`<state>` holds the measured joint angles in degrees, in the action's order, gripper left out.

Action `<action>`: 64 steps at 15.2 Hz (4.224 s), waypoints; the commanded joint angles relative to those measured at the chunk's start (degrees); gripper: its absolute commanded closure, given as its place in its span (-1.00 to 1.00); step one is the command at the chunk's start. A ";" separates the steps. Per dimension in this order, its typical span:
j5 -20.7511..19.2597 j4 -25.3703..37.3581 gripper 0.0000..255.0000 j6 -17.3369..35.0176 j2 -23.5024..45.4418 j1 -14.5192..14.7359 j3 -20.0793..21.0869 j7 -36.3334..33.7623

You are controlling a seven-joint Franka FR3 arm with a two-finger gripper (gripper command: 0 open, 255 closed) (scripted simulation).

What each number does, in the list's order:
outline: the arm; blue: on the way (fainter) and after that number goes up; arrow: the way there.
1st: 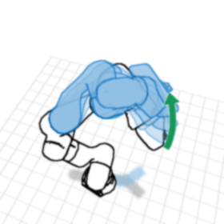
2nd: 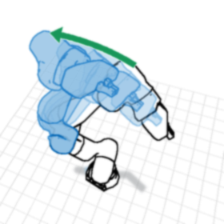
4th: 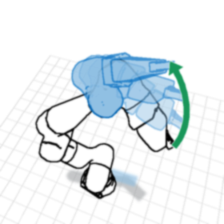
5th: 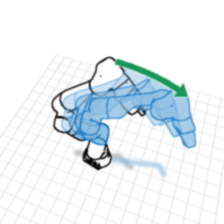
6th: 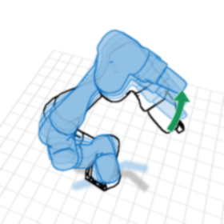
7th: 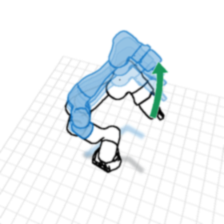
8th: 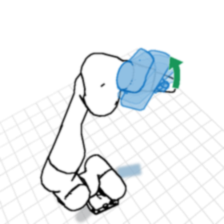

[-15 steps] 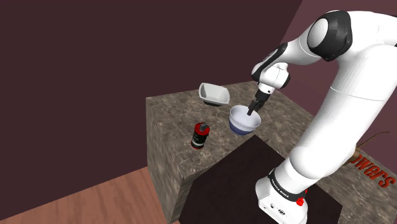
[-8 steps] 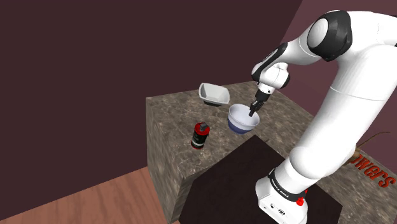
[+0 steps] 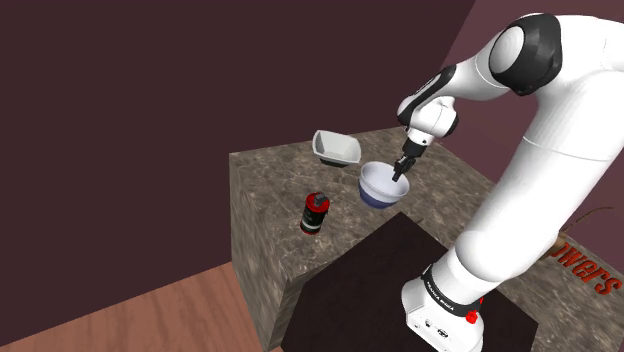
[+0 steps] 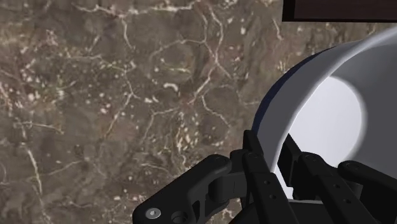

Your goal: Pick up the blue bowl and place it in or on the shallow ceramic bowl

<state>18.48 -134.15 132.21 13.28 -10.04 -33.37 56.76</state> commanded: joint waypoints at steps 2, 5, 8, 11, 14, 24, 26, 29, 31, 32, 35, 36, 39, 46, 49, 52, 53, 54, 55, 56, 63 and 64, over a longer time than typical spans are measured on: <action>-1.97 0.36 1.00 -1.86 -2.08 0.50 -0.75 -1.56; -3.99 0.61 1.00 -3.73 -4.31 0.93 -1.39 -3.13; -5.89 0.99 1.00 -5.67 -6.46 1.25 -1.86 -4.64; -7.64 1.50 1.00 -7.68 -8.52 1.48 -2.19 -6.06; -9.24 2.14 1.00 -9.76 -10.48 1.63 -2.38 -7.40; -13.37 5.16 1.00 -17.00 -16.10 1.79 -2.30 -11.10; -13.99 5.93 1.00 -18.49 -17.04 1.79 -2.20 -11.70; -11.45 10.48 1.00 -19.96 -13.27 2.60 -1.70 -11.63; -8.92 15.13 1.00 -21.37 -9.28 3.07 -1.16 -11.49; -7.70 17.56 1.00 -22.17 -7.27 3.18 -0.87 -11.46; -4.31 25.34 1.00 -24.92 -1.20 3.02 0.16 -11.57; -3.27 28.11 1.00 -25.95 0.85 2.80 0.56 -11.70; -0.38 37.06 1.00 -29.40 7.11 1.74 1.82 -12.36; 5.35 64.29 1.00 -40.26 23.81 -3.44 5.31 -16.13; 8.15 86.80 1.00 -49.24 36.06 -8.85 7.87 -20.30; 7.95 83.31 1.00 -46.56 35.48 -8.07 7.88 -19.61; 7.94 82.25 1.00 -45.71 35.35 -7.81 7.85 -19.39; 7.96 81.36 1.00 -44.93 35.31 -7.61 7.83 -19.19; 7.97 80.48 1.00 -44.16 35.27 -7.40 7.81 -18.99; 8.00 79.64 1.00 -43.40 35.26 -7.22 7.80 -18.80; 8.36 74.98 1.00 -38.58 35.80 -6.28 7.92 -17.59; 8.43 74.45 1.00 -37.95 35.95 -6.19 7.95 -17.44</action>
<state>26.84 -59.07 93.56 49.17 -16.36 -25.44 39.16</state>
